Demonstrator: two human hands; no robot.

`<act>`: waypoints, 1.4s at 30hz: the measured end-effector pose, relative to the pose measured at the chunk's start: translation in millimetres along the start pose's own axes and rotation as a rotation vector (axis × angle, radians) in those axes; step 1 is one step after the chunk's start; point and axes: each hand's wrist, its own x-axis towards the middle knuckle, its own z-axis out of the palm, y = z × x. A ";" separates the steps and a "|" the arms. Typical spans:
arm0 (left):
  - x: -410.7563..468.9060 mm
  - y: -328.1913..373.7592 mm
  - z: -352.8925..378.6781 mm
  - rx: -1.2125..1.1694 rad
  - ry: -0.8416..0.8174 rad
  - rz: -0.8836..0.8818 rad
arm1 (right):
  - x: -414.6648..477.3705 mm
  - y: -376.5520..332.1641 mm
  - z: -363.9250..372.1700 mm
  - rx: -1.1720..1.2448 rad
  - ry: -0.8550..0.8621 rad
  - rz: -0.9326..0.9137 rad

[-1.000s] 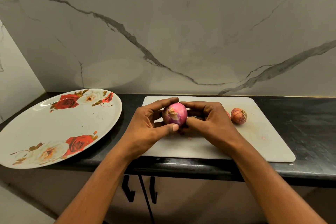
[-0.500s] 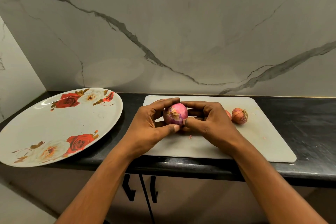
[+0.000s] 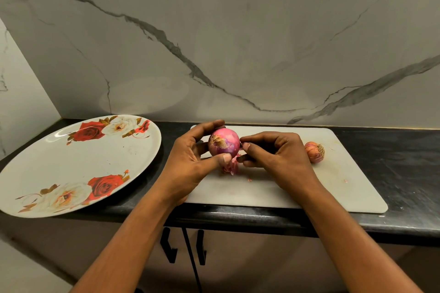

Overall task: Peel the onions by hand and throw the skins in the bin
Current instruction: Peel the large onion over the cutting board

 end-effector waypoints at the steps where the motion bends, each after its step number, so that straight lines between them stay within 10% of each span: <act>1: 0.1 -0.1 0.1 0.000 0.009 0.002 | -0.7 -0.6 0.0 -0.012 0.003 -0.011; 42: -3.7 4.1 3.6 0.191 -0.119 0.020 | -3.1 -7.3 -1.3 -0.024 -0.134 0.096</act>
